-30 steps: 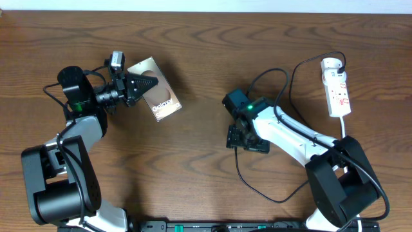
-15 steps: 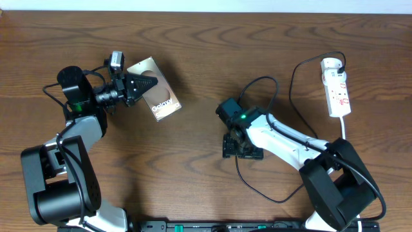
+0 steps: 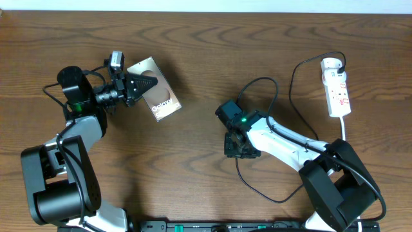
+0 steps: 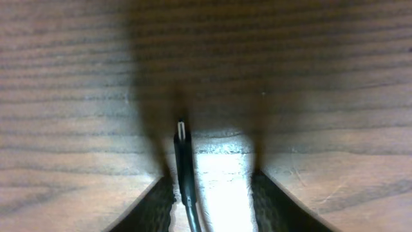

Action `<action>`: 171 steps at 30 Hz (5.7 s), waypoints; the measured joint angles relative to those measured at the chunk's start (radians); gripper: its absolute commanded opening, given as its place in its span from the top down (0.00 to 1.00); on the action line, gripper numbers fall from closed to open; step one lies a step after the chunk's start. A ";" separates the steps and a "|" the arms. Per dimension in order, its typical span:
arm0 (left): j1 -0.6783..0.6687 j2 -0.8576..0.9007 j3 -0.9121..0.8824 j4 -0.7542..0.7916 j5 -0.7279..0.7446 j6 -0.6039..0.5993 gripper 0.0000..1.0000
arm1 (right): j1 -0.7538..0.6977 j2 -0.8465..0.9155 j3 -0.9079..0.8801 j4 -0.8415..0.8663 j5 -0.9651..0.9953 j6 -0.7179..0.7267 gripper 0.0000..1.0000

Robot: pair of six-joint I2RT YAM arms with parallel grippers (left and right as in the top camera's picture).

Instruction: Plug charger to phone and switch on socket

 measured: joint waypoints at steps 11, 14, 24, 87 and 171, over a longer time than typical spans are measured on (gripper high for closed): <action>0.000 0.000 0.000 0.000 0.000 0.000 0.93 | 0.000 0.000 -0.001 0.005 -0.002 0.000 0.96; 0.000 0.000 0.000 0.000 0.000 0.000 0.93 | 0.000 0.000 -0.001 0.005 -0.002 0.001 0.99; 0.000 0.000 0.000 0.000 0.000 0.000 0.93 | 0.000 0.000 -0.001 0.006 -0.002 0.001 0.99; 0.004 0.000 0.000 0.000 -0.039 0.000 0.93 | -0.205 0.275 0.439 -0.200 -1.492 -1.291 0.99; -0.039 0.001 0.000 0.255 -0.057 -0.137 0.92 | -0.166 0.309 0.438 0.180 -1.497 -0.986 0.99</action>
